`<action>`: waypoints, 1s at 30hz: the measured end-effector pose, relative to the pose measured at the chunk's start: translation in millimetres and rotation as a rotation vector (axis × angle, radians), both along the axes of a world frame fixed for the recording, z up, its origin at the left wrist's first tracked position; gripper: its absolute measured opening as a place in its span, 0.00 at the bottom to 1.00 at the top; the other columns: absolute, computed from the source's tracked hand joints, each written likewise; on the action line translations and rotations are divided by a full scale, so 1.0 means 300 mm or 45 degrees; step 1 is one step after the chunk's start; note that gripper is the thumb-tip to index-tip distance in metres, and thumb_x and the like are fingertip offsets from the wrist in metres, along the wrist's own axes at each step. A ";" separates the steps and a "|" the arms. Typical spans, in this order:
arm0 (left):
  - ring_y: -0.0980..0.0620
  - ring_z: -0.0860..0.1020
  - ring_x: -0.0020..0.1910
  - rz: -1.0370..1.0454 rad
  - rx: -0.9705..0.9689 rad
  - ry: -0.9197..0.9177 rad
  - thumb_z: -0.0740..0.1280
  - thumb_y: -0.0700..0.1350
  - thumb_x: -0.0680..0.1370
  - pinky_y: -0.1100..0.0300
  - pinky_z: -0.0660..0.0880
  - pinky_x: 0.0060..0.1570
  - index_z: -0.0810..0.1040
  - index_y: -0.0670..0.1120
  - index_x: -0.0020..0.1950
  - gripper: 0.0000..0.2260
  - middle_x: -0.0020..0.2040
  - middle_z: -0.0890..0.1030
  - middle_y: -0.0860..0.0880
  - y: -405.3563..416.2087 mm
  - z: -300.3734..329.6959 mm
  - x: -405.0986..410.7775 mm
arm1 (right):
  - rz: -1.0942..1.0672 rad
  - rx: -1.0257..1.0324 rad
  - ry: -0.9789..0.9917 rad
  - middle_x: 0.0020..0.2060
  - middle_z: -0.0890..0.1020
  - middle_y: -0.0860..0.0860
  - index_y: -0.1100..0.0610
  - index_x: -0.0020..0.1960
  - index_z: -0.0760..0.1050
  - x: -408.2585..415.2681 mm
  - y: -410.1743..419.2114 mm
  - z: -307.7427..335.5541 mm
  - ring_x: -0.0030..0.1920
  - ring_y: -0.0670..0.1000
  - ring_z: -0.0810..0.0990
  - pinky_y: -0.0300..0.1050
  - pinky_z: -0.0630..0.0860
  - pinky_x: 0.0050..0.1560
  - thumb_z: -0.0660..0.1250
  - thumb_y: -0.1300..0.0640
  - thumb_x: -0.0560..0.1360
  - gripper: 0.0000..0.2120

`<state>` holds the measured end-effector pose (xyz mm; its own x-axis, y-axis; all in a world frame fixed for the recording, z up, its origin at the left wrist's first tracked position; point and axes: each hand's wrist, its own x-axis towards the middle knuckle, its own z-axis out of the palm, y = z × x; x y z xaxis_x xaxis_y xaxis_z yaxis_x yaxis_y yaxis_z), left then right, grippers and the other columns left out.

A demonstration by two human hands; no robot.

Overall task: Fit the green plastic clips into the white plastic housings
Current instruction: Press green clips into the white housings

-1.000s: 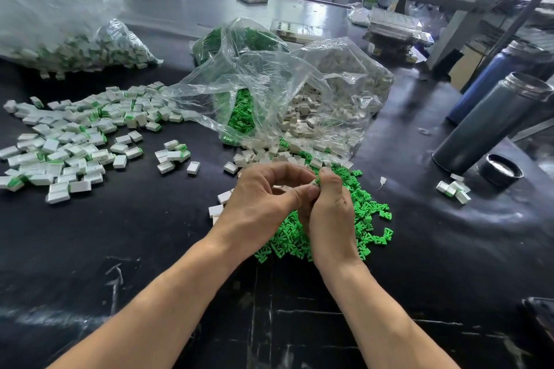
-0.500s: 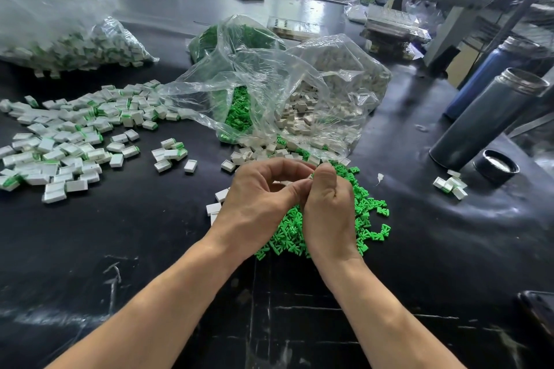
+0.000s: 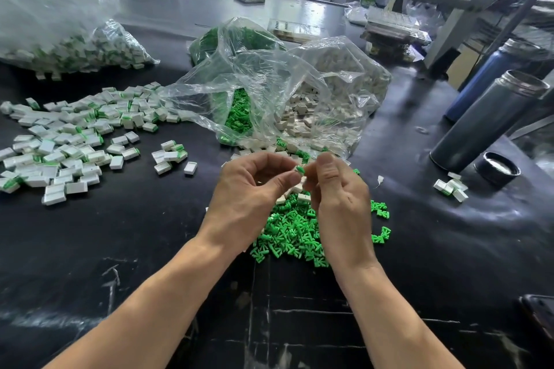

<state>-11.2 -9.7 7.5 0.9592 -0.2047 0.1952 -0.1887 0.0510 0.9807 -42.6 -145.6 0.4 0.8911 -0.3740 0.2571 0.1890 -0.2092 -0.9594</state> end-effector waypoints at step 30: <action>0.45 0.81 0.54 0.625 1.341 0.005 0.71 0.52 0.79 0.51 0.78 0.56 0.84 0.53 0.54 0.07 0.54 0.84 0.51 0.214 -0.018 0.140 | -0.097 -0.184 0.214 0.37 0.85 0.47 0.52 0.42 0.82 0.005 -0.063 -0.015 0.38 0.47 0.82 0.37 0.75 0.36 0.70 0.47 0.81 0.13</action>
